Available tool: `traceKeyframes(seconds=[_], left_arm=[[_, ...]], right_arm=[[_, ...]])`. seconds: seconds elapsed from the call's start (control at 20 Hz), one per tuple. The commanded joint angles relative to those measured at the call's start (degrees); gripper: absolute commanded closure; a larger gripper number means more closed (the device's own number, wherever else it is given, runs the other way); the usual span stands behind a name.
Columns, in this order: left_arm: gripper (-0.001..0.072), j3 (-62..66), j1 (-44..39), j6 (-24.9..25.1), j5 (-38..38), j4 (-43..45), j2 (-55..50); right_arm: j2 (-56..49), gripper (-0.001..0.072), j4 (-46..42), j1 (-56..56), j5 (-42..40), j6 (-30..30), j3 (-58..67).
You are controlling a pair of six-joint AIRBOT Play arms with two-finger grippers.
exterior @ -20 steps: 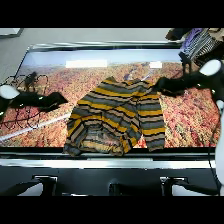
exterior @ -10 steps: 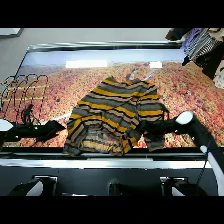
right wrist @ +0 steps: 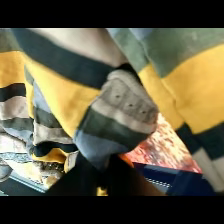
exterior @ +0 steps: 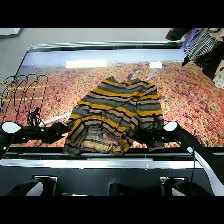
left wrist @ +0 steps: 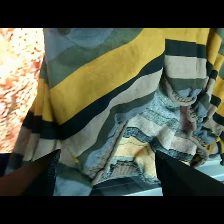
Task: Fold the clothes and pants, and hang the long-sleeved shirts on hangers.
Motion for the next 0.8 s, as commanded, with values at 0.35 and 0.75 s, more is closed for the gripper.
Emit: traceKeyframes(seconds=[0.35,0.75], left_arm=[[0.0032,-0.11,-9.55,-1.92,4.81,-1.44,-7.17],[0.0207,-0.11,-10.12,-3.15,7.04,-1.42,-10.29]], right_arm=[[11.21,0.0683,-0.66,0.15,0.35,5.88,-0.11],[14.10,0.0682,-0.35,0.17,0.37,7.43,-0.11]])
